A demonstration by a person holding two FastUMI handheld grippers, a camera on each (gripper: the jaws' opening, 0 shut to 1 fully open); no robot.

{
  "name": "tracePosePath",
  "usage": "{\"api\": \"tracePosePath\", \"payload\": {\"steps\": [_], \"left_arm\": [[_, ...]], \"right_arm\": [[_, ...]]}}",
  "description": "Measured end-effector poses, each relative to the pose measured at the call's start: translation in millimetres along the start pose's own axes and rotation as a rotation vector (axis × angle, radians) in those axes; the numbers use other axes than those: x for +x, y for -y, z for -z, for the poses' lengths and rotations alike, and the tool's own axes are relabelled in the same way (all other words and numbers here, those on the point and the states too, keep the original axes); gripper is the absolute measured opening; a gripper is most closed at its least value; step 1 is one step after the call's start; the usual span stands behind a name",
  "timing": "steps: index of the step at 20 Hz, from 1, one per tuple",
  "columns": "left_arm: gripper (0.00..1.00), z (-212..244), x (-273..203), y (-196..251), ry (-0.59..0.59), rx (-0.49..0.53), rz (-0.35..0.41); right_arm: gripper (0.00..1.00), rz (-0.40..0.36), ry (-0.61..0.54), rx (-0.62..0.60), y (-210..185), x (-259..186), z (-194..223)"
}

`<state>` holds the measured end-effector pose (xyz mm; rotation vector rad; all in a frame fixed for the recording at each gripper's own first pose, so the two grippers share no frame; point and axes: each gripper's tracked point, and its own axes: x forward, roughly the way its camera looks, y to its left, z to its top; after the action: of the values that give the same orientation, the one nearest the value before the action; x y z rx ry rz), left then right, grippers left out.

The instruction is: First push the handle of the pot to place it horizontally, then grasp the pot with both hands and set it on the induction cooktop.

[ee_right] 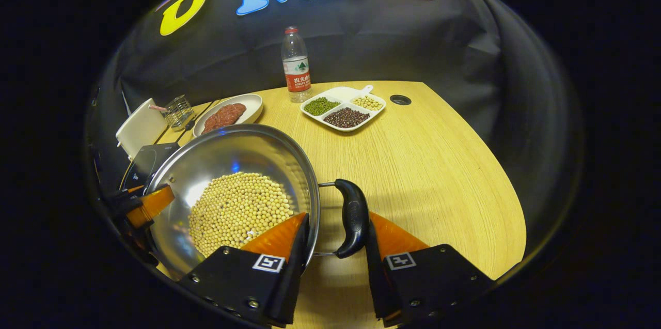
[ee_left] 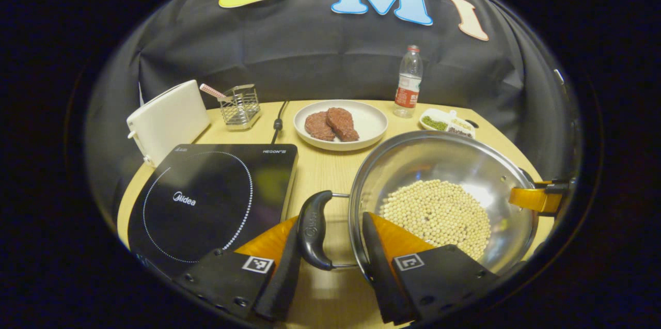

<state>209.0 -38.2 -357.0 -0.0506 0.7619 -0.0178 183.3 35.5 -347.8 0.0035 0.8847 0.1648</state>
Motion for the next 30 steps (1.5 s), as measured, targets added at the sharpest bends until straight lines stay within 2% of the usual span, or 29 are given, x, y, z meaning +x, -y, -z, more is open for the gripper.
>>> {"api": "tracePosePath", "payload": {"steps": [1,3,6,9,13,17,18,19,20,22,24,25,26,30], "left_arm": [[0.72,-1,2,2,-0.003,-0.018,0.007],[0.65,-5,1,0,0.009,-0.03,0.024],[0.68,-14,-7,-6,0.03,-0.027,0.027],[0.6,-24,-22,-17,0.051,-0.037,0.029],[0.6,-40,-33,-42,0.08,-0.032,0.02],[0.64,-46,-43,-73,0.091,-0.036,0.007],[0.68,-48,-44,-80,0.094,-0.041,0.002],[0.6,-49,-46,-87,0.095,-0.04,-0.002],[0.64,-50,-49,-94,0.097,-0.04,-0.005],[0.6,-50,-51,-112,0.099,-0.04,-0.013],[0.6,-50,-54,-129,0.101,-0.041,-0.019],[0.64,-49,-55,-136,0.1,-0.04,-0.022],[0.6,-50,-55,-144,0.101,-0.04,-0.023],[0.6,-50,-58,-173,0.105,-0.037,-0.024]], "right_arm": [[0.5,0.004,-0.003,0.006,-1,-1,0],[0.5,0.001,-0.004,0.008,-4,-2,-1],[0.49,0.009,0.008,-0.001,-7,-11,-8],[0.49,0.008,0.028,-0.006,-21,-30,-18],[0.49,-0.001,0.049,-0.008,-45,-37,-28],[0.49,-0.014,0.06,-0.007,-74,-41,-32],[0.49,-0.015,0.066,-0.004,-82,-42,-33],[0.49,-0.019,0.066,-0.005,-89,-43,-34],[0.49,-0.023,0.065,-0.006,-96,-43,-34],[0.49,-0.03,0.065,-0.007,-111,-43,-34],[0.49,-0.036,0.066,-0.008,-126,-43,-34],[0.49,-0.038,0.065,-0.008,-134,-44,-33],[0.49,-0.039,0.065,-0.008,-141,-44,-33],[0.49,-0.037,0.067,-0.005,-169,-46,-30]]}}
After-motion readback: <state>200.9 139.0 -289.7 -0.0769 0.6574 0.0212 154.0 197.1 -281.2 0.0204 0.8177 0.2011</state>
